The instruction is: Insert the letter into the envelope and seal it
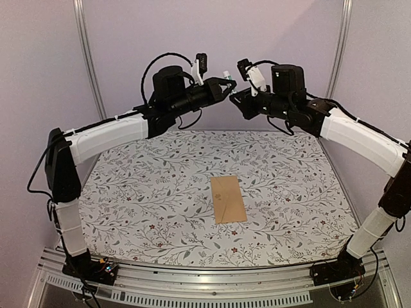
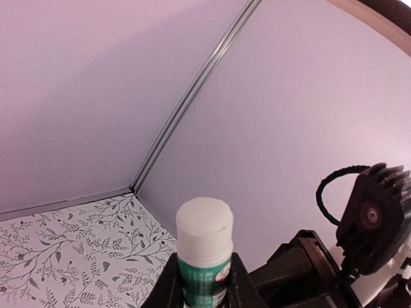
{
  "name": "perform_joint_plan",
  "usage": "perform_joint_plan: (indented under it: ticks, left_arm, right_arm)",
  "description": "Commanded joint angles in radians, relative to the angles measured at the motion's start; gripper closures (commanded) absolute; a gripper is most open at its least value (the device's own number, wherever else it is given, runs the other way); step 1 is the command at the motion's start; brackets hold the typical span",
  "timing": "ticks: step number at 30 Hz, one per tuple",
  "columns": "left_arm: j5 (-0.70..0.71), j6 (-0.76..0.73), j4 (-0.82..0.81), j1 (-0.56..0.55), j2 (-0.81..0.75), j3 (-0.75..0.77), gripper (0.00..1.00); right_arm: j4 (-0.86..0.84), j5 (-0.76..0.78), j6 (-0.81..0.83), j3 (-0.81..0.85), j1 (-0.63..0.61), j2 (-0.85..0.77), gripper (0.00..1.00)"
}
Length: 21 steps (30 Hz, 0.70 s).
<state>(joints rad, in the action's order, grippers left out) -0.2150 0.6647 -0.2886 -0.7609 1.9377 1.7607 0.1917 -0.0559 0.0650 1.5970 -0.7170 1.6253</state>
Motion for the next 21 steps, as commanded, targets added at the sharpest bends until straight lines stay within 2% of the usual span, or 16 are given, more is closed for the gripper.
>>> perform_joint_plan:
  ticks: [1,2,4,7,10,12,14,18,21]
  left_arm:
    - [0.158,0.009,0.083,-0.008,0.061,0.068,1.0]
    - [0.155,0.007,0.082,-0.009,0.063,0.074,1.0]
    - [0.144,-0.002,0.08,-0.008,0.056,0.072,1.0]
    - [0.115,-0.023,0.083,-0.003,0.029,0.046,1.0]
    - [0.061,-0.064,0.07,0.005,-0.011,0.003,1.0]
    - [0.019,-0.099,0.056,0.01,-0.041,-0.032,1.0]
    - [-0.024,-0.122,0.036,0.011,-0.062,-0.068,1.0]
    - [-0.228,-0.151,-0.051,0.024,-0.088,-0.125,1.0]
    - [-0.365,-0.153,-0.105,0.027,-0.092,-0.142,1.0]
  right_arm:
    - [0.007,0.31,0.053,0.089,-0.129,0.022,1.0]
    - [0.038,0.302,0.033,0.11,-0.131,0.039,0.99]
    - [0.059,0.292,-0.004,0.108,-0.129,0.052,0.89]
    - [0.065,0.21,-0.005,0.064,-0.103,0.003,0.62]
    - [0.088,0.047,-0.023,0.01,-0.023,-0.076,0.48]
    - [0.095,-0.134,-0.035,-0.033,0.053,-0.123,0.47]
    - [0.092,-0.392,-0.017,-0.077,0.143,-0.163,0.47]
    - [0.098,-0.771,-0.019,-0.102,0.267,-0.173,0.47]
    - [0.126,-0.954,-0.014,-0.075,0.298,-0.123,0.5]
